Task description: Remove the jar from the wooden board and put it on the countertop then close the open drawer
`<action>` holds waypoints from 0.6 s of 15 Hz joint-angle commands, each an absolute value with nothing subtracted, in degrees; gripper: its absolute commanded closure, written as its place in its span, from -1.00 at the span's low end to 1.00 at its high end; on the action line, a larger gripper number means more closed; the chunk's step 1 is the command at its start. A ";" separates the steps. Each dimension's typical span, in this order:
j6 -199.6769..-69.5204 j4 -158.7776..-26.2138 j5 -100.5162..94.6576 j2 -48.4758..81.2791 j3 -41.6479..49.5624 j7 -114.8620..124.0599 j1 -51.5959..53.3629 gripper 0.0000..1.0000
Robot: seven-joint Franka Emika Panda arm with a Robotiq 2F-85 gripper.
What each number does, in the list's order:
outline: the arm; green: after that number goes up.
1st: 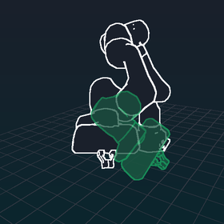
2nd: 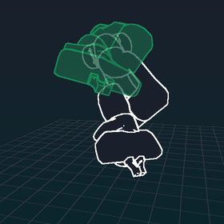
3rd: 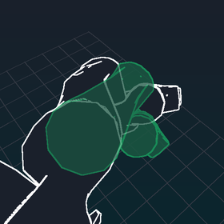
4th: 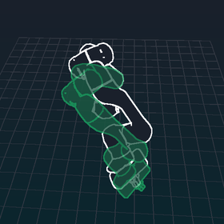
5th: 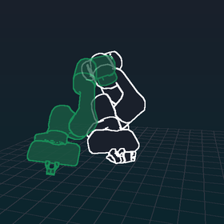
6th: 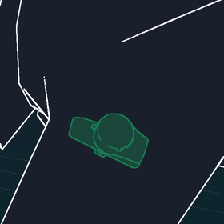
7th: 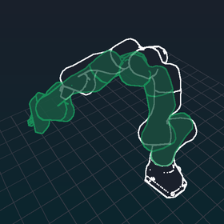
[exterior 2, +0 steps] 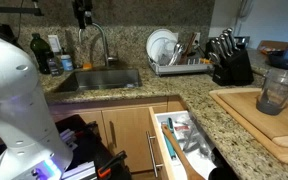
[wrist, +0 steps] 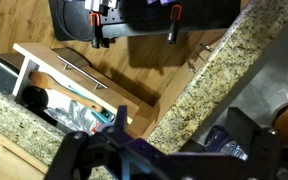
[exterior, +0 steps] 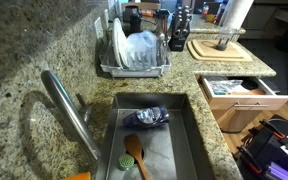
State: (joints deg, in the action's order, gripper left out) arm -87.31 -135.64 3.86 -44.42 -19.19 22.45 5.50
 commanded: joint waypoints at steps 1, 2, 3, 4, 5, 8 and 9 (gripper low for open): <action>-87.21 -135.51 3.68 -44.28 -18.97 22.63 5.80 -1.00; -87.21 -135.51 3.68 -44.28 -18.97 22.63 5.80 -1.00; -87.21 -135.51 3.68 -44.28 -18.97 22.63 5.80 -1.00; -87.21 -135.51 3.68 -44.28 -18.97 22.63 5.80 -1.00; -87.21 -135.51 3.68 -44.28 -18.97 22.63 5.80 -1.00; -89.64 -135.19 5.38 -47.69 -17.81 27.17 4.24 -1.00; -88.48 -134.36 5.80 -47.98 -16.26 28.10 3.50 -1.00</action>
State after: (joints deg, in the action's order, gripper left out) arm -88.94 -135.50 3.92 -45.14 -18.92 25.21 5.38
